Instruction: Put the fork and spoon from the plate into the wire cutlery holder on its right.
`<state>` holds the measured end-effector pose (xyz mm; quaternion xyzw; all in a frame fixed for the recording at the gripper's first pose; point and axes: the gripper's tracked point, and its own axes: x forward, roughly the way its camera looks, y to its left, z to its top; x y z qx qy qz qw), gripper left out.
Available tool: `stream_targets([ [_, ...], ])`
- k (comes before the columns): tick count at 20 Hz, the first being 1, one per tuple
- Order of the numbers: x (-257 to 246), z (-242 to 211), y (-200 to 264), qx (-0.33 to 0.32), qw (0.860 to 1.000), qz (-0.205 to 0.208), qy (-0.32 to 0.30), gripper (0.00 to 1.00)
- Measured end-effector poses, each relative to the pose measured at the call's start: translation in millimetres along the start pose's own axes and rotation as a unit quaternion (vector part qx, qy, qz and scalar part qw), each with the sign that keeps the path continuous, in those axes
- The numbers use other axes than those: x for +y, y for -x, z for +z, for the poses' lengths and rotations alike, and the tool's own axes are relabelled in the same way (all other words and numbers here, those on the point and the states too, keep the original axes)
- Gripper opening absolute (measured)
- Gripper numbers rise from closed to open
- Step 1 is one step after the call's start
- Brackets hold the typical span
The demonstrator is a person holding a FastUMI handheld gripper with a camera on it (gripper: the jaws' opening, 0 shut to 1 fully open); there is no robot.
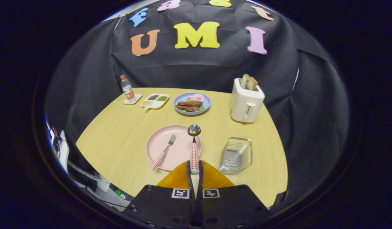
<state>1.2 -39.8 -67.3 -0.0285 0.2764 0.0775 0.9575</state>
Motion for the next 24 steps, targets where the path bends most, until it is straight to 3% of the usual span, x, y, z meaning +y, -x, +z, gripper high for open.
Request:
stream_targets([
  [5,-76,10,41,0.058,0.996,-0.05,-0.047,0.0],
  [14,-81,-25,2,0.202,0.969,-0.033,-0.134,0.0],
  [20,-89,-28,-33,0.247,0.956,-0.044,-0.153,0.0],
  [24,-93,-30,-39,0.23,0.961,-0.056,-0.139,0.01],
])
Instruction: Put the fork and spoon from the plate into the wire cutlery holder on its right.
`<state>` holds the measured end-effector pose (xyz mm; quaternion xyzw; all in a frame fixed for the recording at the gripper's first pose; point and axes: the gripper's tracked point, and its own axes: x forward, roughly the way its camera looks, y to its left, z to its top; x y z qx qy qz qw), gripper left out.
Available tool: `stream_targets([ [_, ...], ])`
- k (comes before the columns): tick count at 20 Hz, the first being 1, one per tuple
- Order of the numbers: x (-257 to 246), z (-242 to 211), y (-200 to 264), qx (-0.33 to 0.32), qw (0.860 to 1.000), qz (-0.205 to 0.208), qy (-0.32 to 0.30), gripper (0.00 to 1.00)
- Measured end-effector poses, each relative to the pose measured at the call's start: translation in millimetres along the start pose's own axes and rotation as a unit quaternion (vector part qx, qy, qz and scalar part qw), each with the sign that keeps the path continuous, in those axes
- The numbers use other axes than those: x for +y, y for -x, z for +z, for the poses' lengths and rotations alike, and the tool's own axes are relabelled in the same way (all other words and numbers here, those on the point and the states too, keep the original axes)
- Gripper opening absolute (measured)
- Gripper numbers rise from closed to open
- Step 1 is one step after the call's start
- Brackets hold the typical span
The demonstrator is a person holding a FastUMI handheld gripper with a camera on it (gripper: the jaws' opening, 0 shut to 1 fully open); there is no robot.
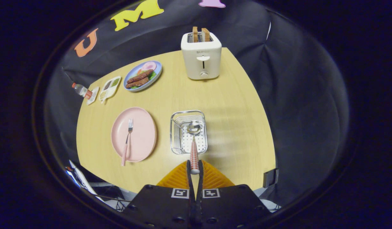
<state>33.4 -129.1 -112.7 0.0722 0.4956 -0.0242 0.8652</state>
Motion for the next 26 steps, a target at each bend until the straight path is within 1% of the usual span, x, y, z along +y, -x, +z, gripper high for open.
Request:
stream_targets([
  [1,-1,-1,-1,-0.005,1.0,-0.001,0.005,0.0],
  [2,-1,-4,-4,-0.007,1.0,0.0,0.002,0.03],
  [3,-1,-7,-6,-0.007,1.0,0.003,-0.007,0.04],
  [6,-4,-11,-2,-0.021,0.999,0.005,-0.026,0.16],
  [7,-3,-8,4,-0.04,0.999,0.007,-0.026,0.17],
  [9,1,10,26,-0.103,0.994,0.004,-0.017,0.53],
  [10,7,21,41,-0.146,0.989,0.004,-0.006,0.71],
  [11,16,31,56,-0.19,0.982,0.004,0.008,0.76],
  [13,51,34,77,-0.264,0.964,0.017,0.035,0.85],
  [14,74,27,80,-0.29,0.955,0.031,0.046,0.88],
  [15,99,15,78,-0.304,0.95,0.049,0.049,0.88],
  [16,124,0,70,-0.309,0.948,0.065,0.049,0.88],
  [19,179,-51,24,-0.278,0.955,0.093,0.053,0.88],
  [21,205,-71,-9,-0.254,0.96,0.091,0.071,0.88],
  [25,224,-84,-60,-0.237,0.964,0.06,0.106,0.86],
  [26,227,-86,-70,-0.229,0.965,0.055,0.112,0.83],
])
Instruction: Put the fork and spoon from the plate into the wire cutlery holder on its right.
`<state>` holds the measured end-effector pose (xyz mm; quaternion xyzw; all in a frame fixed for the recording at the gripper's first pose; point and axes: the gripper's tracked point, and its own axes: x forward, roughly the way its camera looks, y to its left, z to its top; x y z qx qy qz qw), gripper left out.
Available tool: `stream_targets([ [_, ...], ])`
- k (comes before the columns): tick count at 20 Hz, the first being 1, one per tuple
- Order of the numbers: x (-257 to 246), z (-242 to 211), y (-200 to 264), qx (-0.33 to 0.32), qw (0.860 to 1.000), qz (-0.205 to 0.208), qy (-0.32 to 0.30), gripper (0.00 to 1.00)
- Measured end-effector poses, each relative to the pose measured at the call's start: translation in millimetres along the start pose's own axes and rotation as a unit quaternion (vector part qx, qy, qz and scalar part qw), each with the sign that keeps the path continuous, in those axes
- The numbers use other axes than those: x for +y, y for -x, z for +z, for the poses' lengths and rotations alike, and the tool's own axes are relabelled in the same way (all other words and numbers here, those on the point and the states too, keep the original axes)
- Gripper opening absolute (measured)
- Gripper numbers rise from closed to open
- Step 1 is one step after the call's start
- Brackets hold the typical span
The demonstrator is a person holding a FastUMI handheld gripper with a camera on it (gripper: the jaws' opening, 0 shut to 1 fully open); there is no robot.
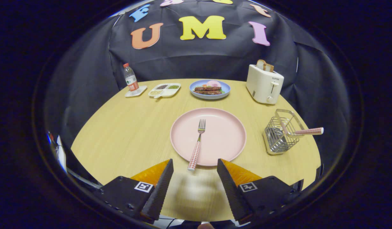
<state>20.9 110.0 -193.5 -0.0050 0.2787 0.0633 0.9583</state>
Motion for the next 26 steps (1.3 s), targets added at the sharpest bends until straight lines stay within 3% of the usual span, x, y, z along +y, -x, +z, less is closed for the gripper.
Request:
stream_targets([
  [1,0,-3,-6,0.008,1.0,-0.004,0.0,0.81],
  [3,3,-3,-21,0.016,1.0,-0.005,-0.006,0.67],
  [5,3,-6,-26,0.03,0.999,-0.007,-0.015,0.61],
  [6,0,-10,-35,0.039,0.999,-0.011,-0.02,0.49],
  [11,-7,-8,-39,0.056,0.997,-0.024,-0.04,0.14],
  [16,-18,0,-31,0.055,0.998,-0.023,-0.015,0.08],
  [17,-21,4,-26,0.053,0.998,-0.021,-0.009,0.01],
  [22,-37,43,16,0.037,0.999,0.006,-0.009,0.01],
  [26,-85,94,66,0.017,0.999,0.001,-0.031,0.01],
])
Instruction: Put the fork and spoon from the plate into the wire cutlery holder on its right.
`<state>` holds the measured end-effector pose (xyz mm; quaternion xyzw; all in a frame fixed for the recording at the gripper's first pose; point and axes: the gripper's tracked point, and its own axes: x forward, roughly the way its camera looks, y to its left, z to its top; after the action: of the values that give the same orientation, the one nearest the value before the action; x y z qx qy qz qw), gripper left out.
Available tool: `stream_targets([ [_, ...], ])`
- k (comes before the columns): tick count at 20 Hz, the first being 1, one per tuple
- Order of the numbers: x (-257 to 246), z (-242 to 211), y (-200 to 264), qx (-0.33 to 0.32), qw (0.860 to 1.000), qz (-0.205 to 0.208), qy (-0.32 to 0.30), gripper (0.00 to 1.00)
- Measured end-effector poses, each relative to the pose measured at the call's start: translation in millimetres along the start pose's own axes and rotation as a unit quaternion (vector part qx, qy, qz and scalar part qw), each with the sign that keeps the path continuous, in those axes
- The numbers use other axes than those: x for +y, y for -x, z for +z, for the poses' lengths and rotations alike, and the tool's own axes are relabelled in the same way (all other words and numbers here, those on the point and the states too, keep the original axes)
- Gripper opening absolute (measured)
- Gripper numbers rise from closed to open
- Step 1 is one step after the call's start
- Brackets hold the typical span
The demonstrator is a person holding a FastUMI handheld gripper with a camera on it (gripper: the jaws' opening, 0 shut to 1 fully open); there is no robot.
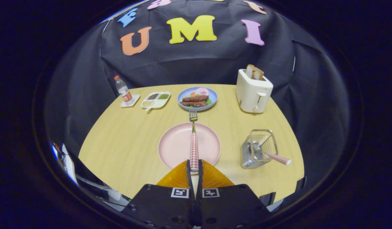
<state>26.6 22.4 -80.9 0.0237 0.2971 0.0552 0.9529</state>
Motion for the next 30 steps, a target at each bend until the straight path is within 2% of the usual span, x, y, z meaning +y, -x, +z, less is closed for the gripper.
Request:
stream_targets([
  [4,-71,30,45,0.02,0.999,-0.026,-0.007,0.0],
  [7,-106,19,62,0.082,0.995,-0.031,-0.053,0.0],
  [10,-126,-1,67,0.149,0.984,-0.041,-0.089,0.01],
  [15,-127,-15,61,0.245,0.959,-0.03,-0.142,0.01],
  [19,-129,-5,52,0.29,0.944,-0.029,-0.153,0.0],
  [22,-134,4,43,0.317,0.938,-0.034,-0.137,0.0],
  [26,-131,-3,28,0.368,0.918,-0.038,-0.142,0.0],
  [30,-135,1,11,0.376,0.914,-0.038,-0.147,0.01],
])
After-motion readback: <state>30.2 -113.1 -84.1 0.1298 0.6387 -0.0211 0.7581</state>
